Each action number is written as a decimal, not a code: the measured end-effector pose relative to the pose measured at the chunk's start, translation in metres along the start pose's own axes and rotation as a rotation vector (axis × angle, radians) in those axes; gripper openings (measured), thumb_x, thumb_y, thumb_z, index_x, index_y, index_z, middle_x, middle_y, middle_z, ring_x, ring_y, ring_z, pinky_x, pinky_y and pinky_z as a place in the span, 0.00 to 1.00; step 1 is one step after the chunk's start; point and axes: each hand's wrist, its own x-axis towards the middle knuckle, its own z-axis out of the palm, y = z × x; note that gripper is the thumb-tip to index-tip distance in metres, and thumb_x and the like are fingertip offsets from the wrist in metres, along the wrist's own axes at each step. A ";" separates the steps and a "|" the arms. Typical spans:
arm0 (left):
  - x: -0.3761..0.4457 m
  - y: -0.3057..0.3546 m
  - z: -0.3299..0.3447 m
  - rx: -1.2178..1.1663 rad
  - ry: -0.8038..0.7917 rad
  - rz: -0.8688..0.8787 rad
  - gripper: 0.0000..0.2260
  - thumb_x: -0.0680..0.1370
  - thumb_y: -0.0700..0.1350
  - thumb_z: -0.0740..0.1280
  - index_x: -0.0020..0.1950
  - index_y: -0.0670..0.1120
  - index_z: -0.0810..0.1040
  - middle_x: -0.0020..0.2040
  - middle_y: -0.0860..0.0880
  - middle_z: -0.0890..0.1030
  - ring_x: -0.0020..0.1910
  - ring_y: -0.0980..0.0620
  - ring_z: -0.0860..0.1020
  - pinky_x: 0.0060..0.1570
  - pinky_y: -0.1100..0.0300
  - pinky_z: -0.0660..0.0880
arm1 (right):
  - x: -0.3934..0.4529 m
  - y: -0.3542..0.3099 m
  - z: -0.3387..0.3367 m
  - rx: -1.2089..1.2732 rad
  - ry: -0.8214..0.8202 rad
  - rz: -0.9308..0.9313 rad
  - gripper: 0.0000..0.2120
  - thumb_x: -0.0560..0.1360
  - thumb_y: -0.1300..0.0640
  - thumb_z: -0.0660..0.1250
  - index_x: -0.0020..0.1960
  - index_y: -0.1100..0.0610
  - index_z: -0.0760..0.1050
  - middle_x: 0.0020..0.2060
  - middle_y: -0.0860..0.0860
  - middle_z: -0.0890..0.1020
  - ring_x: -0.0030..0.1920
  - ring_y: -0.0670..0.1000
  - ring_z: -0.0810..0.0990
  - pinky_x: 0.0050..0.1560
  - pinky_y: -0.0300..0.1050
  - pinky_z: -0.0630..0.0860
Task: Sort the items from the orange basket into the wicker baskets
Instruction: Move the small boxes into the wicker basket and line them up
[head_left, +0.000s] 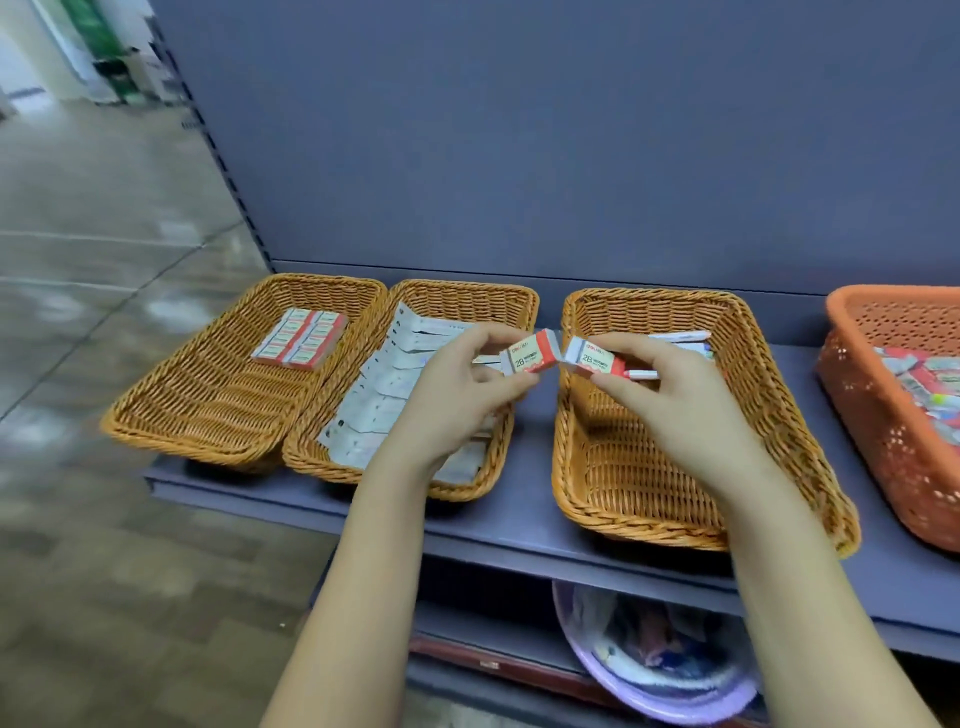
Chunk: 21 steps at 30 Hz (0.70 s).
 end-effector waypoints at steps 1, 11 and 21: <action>-0.002 0.000 -0.008 0.025 0.007 -0.010 0.12 0.74 0.34 0.70 0.54 0.48 0.77 0.51 0.56 0.78 0.35 0.53 0.77 0.36 0.67 0.74 | 0.002 -0.003 0.005 -0.009 -0.002 -0.011 0.13 0.75 0.59 0.67 0.59 0.50 0.77 0.53 0.42 0.80 0.52 0.41 0.76 0.50 0.22 0.67; -0.007 -0.021 -0.108 0.444 0.070 0.077 0.15 0.74 0.42 0.72 0.57 0.56 0.78 0.53 0.55 0.75 0.34 0.63 0.78 0.43 0.69 0.75 | 0.026 -0.058 0.082 -0.367 -0.069 -0.200 0.16 0.76 0.56 0.67 0.63 0.53 0.76 0.51 0.48 0.78 0.54 0.49 0.69 0.49 0.37 0.61; 0.003 -0.050 -0.213 0.699 -0.048 0.148 0.15 0.73 0.43 0.72 0.59 0.55 0.79 0.51 0.52 0.76 0.39 0.58 0.74 0.47 0.62 0.72 | 0.046 -0.112 0.176 -0.460 -0.104 -0.192 0.12 0.75 0.56 0.68 0.58 0.54 0.78 0.49 0.50 0.79 0.52 0.51 0.73 0.54 0.44 0.69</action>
